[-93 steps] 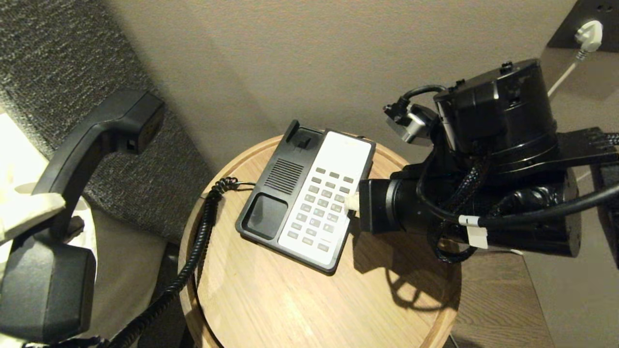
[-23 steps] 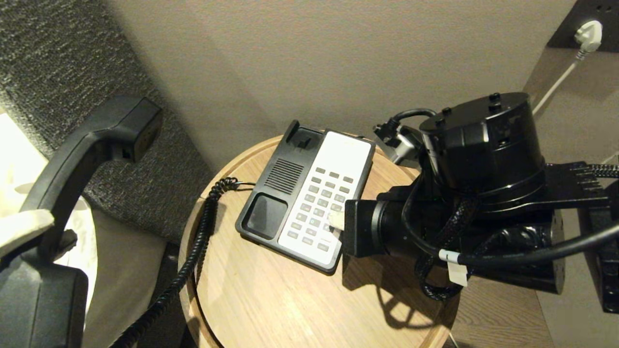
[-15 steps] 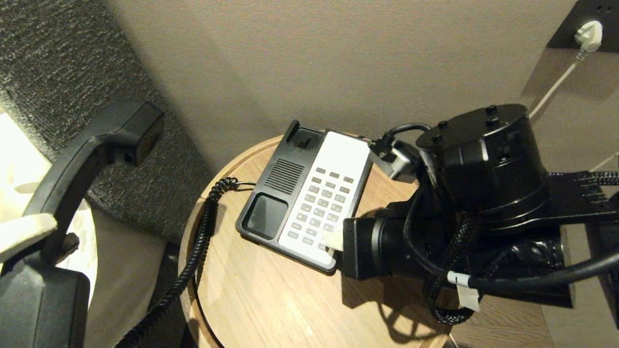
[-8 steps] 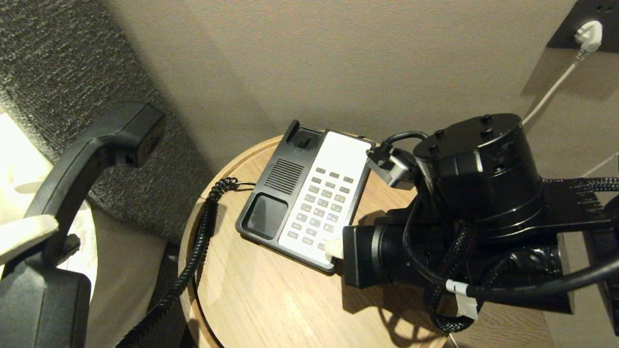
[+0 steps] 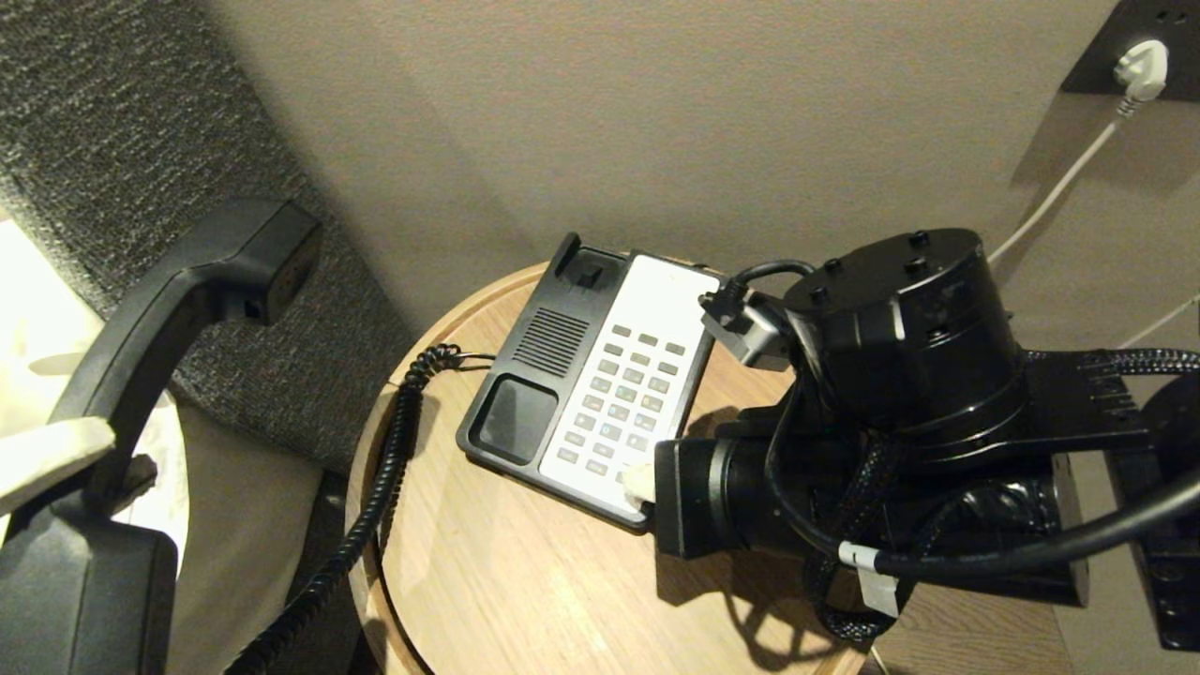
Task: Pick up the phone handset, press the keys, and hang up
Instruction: Dial the number
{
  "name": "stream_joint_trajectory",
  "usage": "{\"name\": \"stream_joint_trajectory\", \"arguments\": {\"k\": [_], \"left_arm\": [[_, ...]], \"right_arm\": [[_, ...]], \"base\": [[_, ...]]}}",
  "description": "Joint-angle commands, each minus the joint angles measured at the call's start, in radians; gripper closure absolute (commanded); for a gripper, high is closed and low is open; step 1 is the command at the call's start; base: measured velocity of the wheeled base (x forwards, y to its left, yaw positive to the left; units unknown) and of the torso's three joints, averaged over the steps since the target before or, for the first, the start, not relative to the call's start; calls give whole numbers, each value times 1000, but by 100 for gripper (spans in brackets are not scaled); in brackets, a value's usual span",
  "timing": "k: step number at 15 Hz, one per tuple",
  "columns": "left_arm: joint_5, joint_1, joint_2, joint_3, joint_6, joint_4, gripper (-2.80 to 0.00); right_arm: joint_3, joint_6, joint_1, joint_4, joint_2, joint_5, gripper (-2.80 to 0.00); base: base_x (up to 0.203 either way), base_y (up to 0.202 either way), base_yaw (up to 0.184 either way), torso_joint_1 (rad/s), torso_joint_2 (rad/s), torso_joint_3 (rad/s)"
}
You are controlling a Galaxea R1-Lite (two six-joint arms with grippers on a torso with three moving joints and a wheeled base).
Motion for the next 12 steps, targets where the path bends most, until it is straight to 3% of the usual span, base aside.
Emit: {"name": "stream_joint_trajectory", "arguments": {"k": [1, 12], "left_arm": [[-2, -1, 2, 0, -6, -1, 0], [-2, 0, -1, 9, -6, -1, 0]], "right_arm": [[3, 2, 0, 0, 9, -2, 0], [1, -1, 0, -2, 16, -3, 0]], "base": [[0, 0, 0, 0, 0, 0], [0, 0, 0, 0, 0, 0]]}}
